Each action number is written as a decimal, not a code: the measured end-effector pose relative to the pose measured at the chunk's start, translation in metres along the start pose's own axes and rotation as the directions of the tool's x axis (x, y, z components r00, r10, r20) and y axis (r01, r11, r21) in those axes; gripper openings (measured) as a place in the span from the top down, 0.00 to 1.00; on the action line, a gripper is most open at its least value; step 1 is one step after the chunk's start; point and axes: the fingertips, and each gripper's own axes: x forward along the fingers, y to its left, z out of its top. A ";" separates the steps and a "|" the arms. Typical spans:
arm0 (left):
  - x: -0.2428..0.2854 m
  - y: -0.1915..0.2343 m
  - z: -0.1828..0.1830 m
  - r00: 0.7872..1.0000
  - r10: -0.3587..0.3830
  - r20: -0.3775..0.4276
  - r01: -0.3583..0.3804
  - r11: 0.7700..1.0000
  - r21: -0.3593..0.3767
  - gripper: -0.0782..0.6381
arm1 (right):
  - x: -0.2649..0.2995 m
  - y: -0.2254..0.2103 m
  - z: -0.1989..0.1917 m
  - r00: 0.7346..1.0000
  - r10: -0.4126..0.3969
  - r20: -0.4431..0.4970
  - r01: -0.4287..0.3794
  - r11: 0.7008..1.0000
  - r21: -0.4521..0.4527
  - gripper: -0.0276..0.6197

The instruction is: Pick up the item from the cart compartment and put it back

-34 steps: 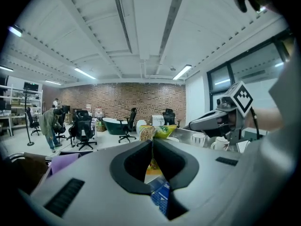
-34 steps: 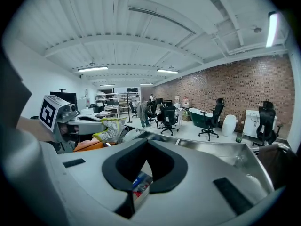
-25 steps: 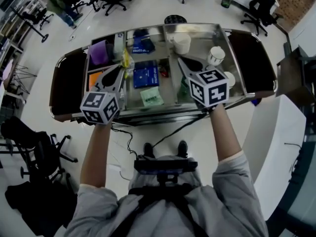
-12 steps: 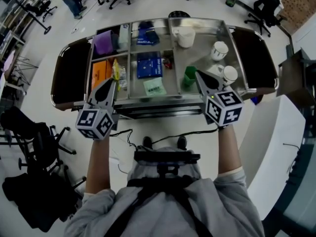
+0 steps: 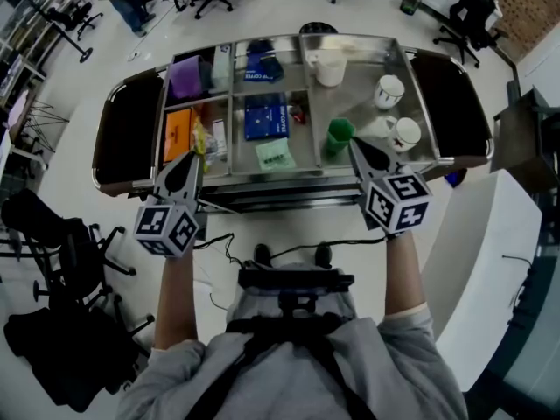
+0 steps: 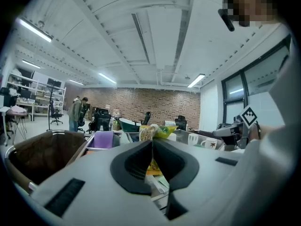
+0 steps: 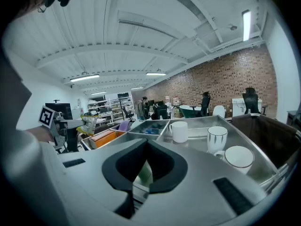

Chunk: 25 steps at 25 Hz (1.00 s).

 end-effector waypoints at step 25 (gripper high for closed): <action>0.052 -0.008 0.012 0.992 -0.095 -0.082 0.102 0.990 0.095 0.86 | 0.042 0.002 0.029 0.999 0.039 -0.023 -0.040 0.997 -0.071 0.94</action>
